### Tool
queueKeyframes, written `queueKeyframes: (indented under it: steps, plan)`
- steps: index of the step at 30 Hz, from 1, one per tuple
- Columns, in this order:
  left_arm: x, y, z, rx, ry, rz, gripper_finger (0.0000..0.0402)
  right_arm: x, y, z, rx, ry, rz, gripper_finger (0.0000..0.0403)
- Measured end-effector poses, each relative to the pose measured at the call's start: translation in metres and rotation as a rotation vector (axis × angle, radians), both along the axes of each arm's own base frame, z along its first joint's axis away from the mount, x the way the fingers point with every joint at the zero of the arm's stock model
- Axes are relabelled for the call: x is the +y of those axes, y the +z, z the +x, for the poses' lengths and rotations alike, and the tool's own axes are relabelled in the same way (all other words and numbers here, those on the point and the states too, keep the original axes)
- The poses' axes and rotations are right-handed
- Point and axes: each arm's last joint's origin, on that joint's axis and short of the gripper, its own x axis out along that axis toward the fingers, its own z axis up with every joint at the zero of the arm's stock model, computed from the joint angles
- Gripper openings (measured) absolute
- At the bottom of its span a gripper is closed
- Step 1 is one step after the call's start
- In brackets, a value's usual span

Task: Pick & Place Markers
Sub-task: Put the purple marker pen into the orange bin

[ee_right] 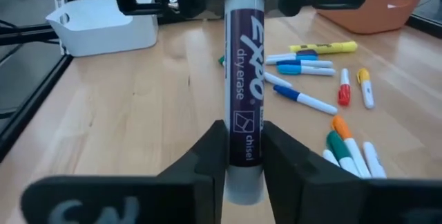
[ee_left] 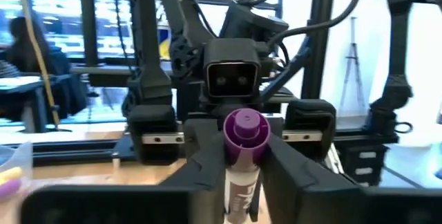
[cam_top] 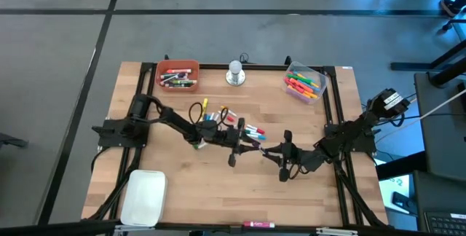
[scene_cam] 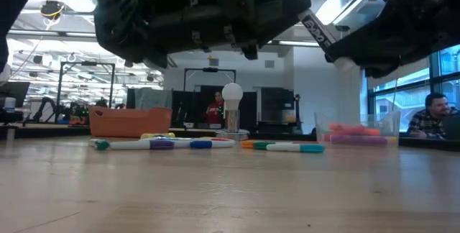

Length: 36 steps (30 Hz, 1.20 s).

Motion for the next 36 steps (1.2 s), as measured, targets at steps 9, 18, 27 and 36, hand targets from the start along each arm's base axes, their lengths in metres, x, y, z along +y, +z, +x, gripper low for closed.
queueKeyframes:
  steps: [9,18,27,36]
  plan:
    - [0.005,-0.015,0.001,0.192,0.055,0.037,0.0053,-0.001,-0.003,-0.001,0.022,-0.027,0.078,0.0122]
    - [0.048,0.039,-0.046,0.685,0.55,0.28,0.0053,-0.007,-0.02,-0.008,0.139,-0.124,0.136,0.0148]
    - [0.127,0.076,-0.123,1.041,1.009,0.352,0.0053,-0.007,-0.02,-0.008,0.144,-0.128,0.136,0.0147]
    - [0.197,0.062,-0.158,1.267,1.216,0.312,0.0059,-0.007,-0.02,-0.008,0.147,-0.121,0.129,0.0147]
